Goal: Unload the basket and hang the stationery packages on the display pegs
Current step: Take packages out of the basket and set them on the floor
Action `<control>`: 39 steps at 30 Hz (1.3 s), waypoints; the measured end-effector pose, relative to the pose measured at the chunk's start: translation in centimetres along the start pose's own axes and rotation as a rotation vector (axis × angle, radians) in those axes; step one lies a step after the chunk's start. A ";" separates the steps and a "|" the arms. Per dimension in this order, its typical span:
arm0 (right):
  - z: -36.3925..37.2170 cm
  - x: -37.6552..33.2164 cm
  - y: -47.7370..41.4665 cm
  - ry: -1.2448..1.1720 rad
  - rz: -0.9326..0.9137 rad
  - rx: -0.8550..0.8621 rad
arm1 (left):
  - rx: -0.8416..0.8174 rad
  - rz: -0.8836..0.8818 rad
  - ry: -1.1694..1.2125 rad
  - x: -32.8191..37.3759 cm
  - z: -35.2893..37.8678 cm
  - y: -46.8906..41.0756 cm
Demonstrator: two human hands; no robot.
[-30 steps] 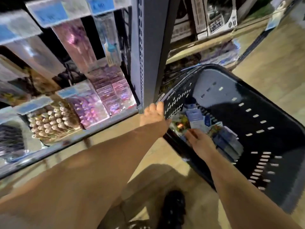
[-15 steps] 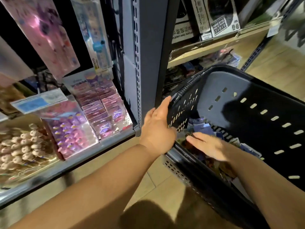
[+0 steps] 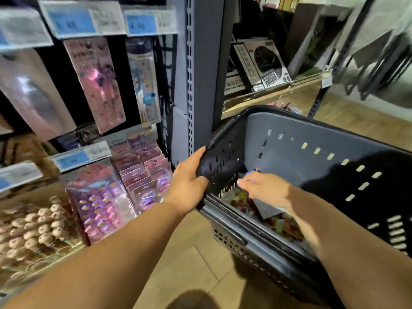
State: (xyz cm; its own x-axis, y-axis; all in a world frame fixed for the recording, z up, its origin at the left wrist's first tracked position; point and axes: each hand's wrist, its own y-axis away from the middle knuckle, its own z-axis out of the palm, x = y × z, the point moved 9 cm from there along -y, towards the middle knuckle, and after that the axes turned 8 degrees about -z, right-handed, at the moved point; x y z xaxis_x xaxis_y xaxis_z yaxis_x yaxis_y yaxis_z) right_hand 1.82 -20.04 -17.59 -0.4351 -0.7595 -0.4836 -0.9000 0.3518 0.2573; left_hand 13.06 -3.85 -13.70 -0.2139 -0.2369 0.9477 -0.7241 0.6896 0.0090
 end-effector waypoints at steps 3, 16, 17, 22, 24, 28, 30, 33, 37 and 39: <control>0.9 0.1 1.8 -0.037 0.007 0.027 | -0.015 0.057 -0.052 -0.6 0.4 1.4; 7.2 6.2 8.3 -0.324 0.133 0.102 | 0.012 0.233 -0.201 0.5 4.0 9.0; 7.1 6.1 9.1 -0.296 0.130 0.084 | 0.009 0.240 -0.201 0.3 4.0 9.6; 5.9 9.2 12.4 -0.003 0.153 0.018 | 0.025 0.306 -0.198 -0.3 3.3 11.8; 4.7 10.9 14.0 0.062 0.258 0.020 | 0.037 0.316 -0.188 -0.6 3.1 12.2; 3.8 13.9 15.7 0.142 0.338 0.009 | 0.068 0.334 -0.168 -1.3 2.8 12.6; 3.3 16.0 15.8 0.121 0.354 0.074 | 0.091 0.348 -0.158 -1.4 2.5 12.7; 3.0 18.6 16.0 0.142 0.420 0.113 | 0.144 0.337 -0.142 -2.0 1.8 13.2; 2.4 20.7 15.5 0.184 0.384 0.244 | 0.174 0.307 -0.151 -3.1 0.8 13.6; 1.9 21.5 15.2 0.285 0.415 0.277 | 0.196 0.302 -0.181 -3.3 0.1 13.2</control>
State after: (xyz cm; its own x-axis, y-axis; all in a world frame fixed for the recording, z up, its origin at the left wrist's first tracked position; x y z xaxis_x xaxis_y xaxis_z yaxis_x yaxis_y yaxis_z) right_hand -21.27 -30.01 -25.64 -0.7641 -0.6309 -0.1344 -0.6448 0.7532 0.1301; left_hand 4.09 5.98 -16.75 -0.5353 -0.1720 0.8270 -0.7186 0.6074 -0.3388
